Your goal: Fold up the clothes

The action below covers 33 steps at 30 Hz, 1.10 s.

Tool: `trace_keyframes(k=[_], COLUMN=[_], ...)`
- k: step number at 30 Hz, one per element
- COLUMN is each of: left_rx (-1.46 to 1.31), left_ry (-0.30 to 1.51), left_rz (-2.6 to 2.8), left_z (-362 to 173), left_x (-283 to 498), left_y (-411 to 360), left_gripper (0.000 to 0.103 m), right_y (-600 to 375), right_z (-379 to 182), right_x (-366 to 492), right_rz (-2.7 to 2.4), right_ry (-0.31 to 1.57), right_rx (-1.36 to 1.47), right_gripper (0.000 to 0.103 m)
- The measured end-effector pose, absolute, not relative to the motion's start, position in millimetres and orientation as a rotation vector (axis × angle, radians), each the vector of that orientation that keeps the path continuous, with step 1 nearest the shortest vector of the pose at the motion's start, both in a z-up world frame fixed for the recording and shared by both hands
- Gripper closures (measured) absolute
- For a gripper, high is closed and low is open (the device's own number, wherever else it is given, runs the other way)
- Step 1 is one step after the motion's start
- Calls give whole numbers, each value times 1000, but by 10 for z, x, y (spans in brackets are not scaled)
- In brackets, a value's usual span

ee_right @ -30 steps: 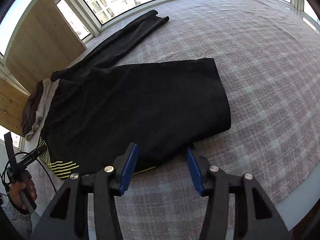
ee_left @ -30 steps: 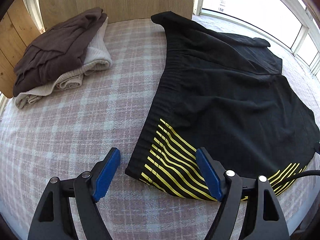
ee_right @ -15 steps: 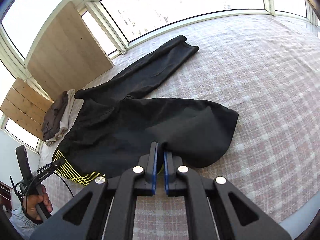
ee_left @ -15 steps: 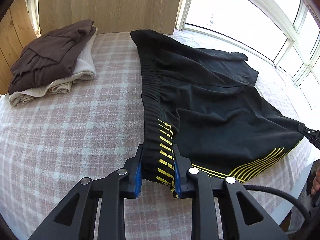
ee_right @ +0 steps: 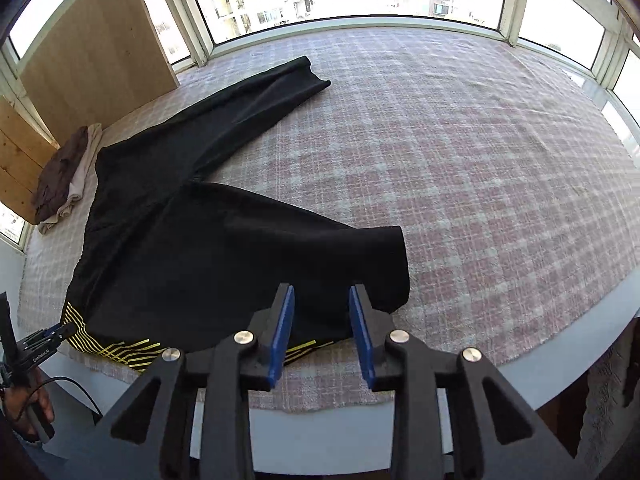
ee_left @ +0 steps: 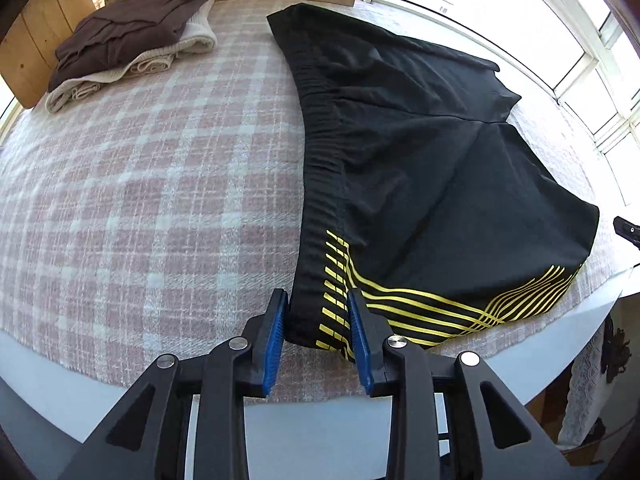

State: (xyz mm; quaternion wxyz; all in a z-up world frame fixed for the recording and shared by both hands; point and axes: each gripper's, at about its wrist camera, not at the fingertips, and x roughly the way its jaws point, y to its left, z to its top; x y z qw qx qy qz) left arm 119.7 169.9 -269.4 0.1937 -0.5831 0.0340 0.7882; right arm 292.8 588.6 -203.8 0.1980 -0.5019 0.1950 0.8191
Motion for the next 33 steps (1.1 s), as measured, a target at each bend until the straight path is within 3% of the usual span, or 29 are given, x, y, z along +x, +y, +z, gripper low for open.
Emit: trace_keyframes(k=[2, 8, 14, 19, 20, 21, 22, 26, 29, 31, 33], left_rx=[-1649, -1608, -1533, -1529, -1530, -1528, -1523, -1503, -1495, -1496, -1472], left_ry=[91, 154, 187, 174, 172, 168, 158, 103, 72, 63, 60], left_rz=[2227, 2281, 2323, 2373, 2378, 2384, 2393, 2429, 2438, 2431, 2434], left_z=[-2689, -2514, -2299, -2211, -2196, -2185, -2175, -2094, -2066, -2062, -2027], left_x=[1226, 1185, 1116, 1045, 1041, 1037, 1035, 1047, 1060, 1048, 1058], left_y=[1623, 1632, 1761, 1693, 1652, 1622, 1603, 1509, 1463, 1455, 1435], left_gripper=[58, 48, 46, 46, 46, 46, 46, 46, 46, 46, 46], right_y=[5974, 6060, 6329, 6276, 6248, 6199, 6145, 5710, 5249, 4939, 4776], right_z=[-2151, -2523, -2793, -2814, -2814, -2797, -2770, -2277, -1930, -1719, -1599], right_x=[3099, 3205, 3217, 3088, 3033, 2928, 2816, 2092, 1636, 1389, 1412], right_rz=[2240, 2185, 2210, 2290, 2292, 2298, 2308, 2499, 2666, 2766, 2800], right_ry=[559, 581, 727, 949, 983, 996, 1004, 837, 703, 614, 535], right_rx=[-1416, -1488, -1458, -1380, -1379, -1389, -1398, -1357, -1349, -1349, -1327], right_gripper=[71, 71, 71, 63, 72, 89, 94, 94, 91, 82, 47])
